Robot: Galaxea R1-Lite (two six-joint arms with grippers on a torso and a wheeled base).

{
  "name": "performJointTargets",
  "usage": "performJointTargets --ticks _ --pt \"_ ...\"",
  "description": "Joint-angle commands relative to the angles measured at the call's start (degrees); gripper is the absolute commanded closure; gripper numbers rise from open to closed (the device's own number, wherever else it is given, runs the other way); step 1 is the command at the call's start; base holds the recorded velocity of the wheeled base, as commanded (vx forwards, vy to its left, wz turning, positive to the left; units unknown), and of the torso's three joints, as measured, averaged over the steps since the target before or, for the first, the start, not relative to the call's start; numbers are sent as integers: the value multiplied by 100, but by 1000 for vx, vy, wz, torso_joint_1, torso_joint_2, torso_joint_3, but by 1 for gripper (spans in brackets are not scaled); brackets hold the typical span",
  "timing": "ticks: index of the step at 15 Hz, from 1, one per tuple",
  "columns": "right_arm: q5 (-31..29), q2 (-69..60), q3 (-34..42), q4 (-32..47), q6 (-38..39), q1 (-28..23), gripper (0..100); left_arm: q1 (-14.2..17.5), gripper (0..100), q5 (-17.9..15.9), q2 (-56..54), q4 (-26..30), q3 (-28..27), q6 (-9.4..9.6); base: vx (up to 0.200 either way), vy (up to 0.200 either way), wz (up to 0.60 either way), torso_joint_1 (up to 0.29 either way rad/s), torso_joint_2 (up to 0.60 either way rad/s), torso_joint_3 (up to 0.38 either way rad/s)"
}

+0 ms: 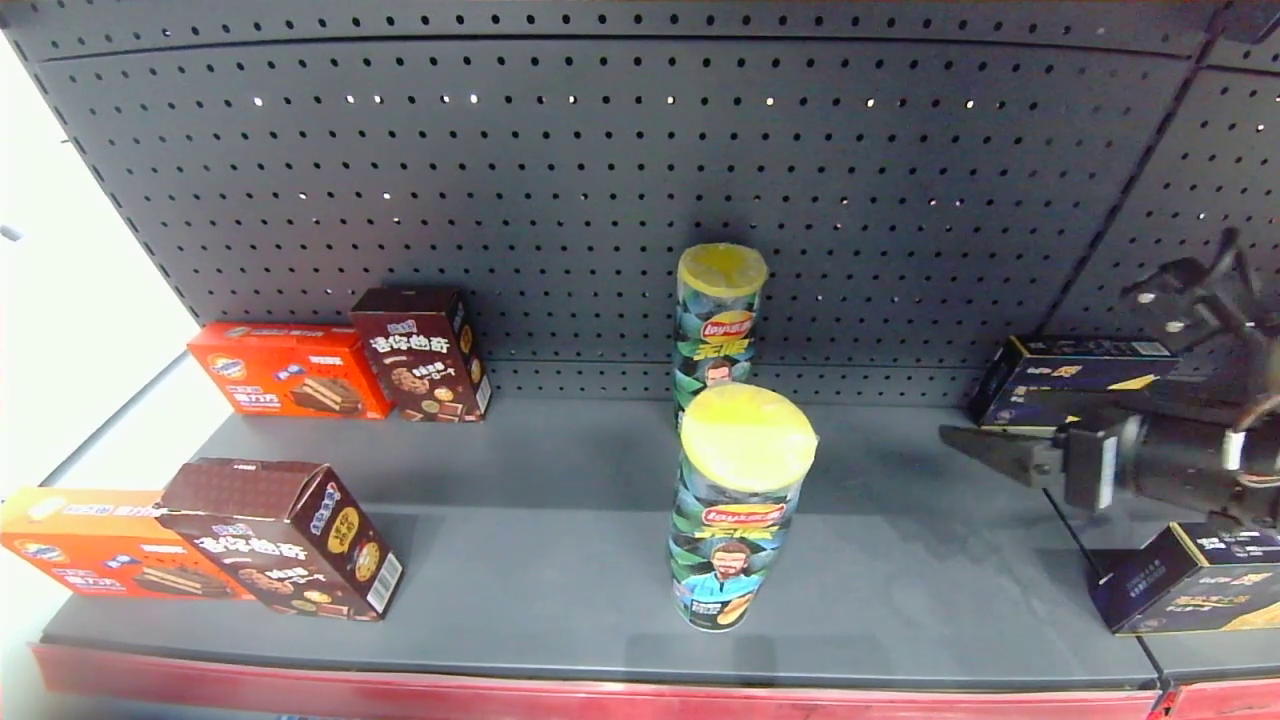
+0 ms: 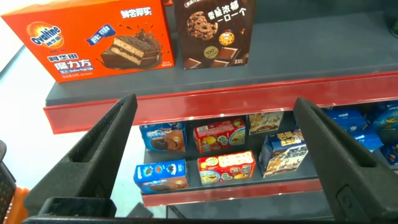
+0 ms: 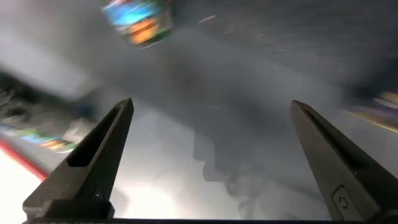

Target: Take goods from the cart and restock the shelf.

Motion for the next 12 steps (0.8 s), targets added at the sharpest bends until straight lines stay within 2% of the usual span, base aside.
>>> performJointTargets --ticks 1,3,4,5,6,7,8,9,10,12 --pt "-91 -2484 1230 56 -10 -1709 0 0 0 -1 7 -1 1 9 0 0 0 0 0 0" --pt "-276 -3574 2170 65 -1 -1964 0 -8 0 -1 7 8 1 9 0 0 0 0 0 0" --pt "-302 -4637 2970 241 -1 -1938 0 -8 0 -1 7 17 1 9 0 0 0 0 0 0" --pt "-258 -5270 3330 549 -10 -1964 0 0 0 -1 7 17 1 9 0 0 0 0 0 0" --pt "-258 -5534 3453 724 -10 -1929 0 0 0 -1 7 8 1 9 0 0 0 0 0 0" --pt "-329 -6474 3664 1401 7 -1982 0 0 0 -1 7 -1 1 9 0 0 0 0 0 0" --pt "-372 -6773 3726 1674 16 -2035 0 0 0 -1 7 -1 1 9 0 0 0 0 0 0" --pt "-496 -6905 4034 1656 87 -2070 0 0 0 -1 7 8 1 9 0 0 0 0 0 0" --pt "-539 -6905 4236 1313 104 -2070 0 0 0 -1 7 8 1 9 0 0 0 0 0 0" --pt "-627 -6896 4253 1410 148 -2070 0 0 0 -1 7 8 1 9 0 0 0 0 0 0"
